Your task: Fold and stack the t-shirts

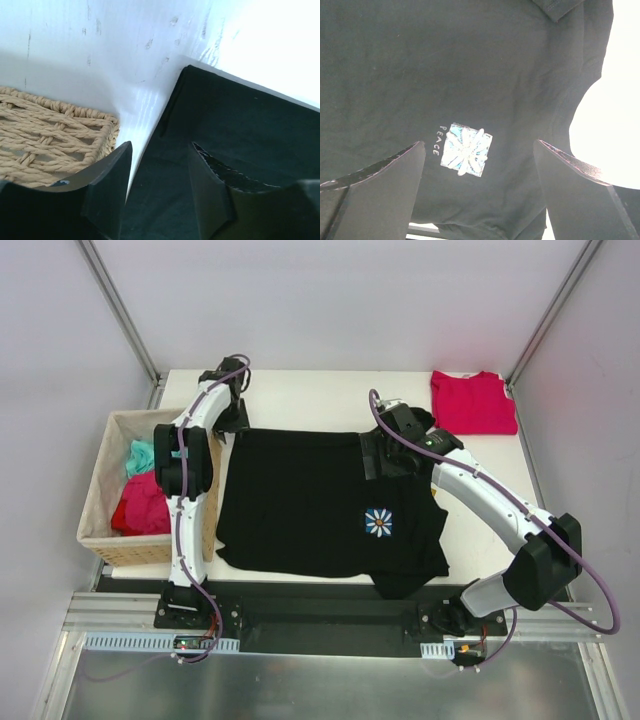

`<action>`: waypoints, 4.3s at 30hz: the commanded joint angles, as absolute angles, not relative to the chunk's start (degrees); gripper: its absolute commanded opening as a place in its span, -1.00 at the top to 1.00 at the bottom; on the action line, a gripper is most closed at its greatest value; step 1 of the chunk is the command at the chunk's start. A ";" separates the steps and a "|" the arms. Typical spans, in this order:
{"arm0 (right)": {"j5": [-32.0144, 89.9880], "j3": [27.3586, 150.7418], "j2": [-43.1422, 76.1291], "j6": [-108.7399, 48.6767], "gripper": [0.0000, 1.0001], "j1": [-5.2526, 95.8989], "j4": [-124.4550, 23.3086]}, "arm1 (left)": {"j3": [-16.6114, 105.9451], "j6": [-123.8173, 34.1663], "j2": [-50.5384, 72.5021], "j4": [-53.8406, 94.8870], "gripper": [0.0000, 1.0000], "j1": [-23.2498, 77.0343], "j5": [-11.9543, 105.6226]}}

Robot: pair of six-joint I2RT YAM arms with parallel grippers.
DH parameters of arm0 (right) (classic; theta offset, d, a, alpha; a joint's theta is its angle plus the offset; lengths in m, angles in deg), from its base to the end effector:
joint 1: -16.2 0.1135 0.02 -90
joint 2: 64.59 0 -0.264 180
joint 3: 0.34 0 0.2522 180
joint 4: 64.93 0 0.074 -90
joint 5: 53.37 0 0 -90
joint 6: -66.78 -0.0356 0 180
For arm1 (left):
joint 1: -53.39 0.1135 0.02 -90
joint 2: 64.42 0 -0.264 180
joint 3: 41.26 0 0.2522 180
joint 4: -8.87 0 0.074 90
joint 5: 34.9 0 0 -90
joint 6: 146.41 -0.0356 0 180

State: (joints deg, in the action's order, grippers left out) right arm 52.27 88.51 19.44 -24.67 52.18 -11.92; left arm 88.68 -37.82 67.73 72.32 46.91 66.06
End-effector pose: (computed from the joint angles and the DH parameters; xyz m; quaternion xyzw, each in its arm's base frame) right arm 0.2614 0.1779 0.3166 -0.2283 0.8982 -0.0070 0.3756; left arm 0.4917 -0.0490 0.2002 -0.1227 0.9655 0.0456 0.2251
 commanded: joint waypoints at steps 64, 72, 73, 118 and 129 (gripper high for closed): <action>52.80 87.07 16.71 -26.03 -0.87 52.58 -13.11 | 90.79 -38.56 68.38 71.14 1.00 47.24 63.71; 52.80 87.07 16.80 -26.03 -0.87 52.50 -12.94 | 97.73 -38.39 68.20 71.14 1.00 47.24 62.22; 52.89 87.07 16.89 -26.03 -0.87 52.58 -12.94 | 98.18 -38.47 68.12 71.06 1.00 47.24 62.13; 53.15 88.30 26.89 -25.50 -0.87 55.66 -14.61 | 77.28 -32.68 54.59 66.84 -0.64 45.05 61.68; 52.71 90.14 35.86 -25.67 -0.86 63.82 -18.30 | 68.83 -31.19 52.29 66.40 -0.60 38.55 62.13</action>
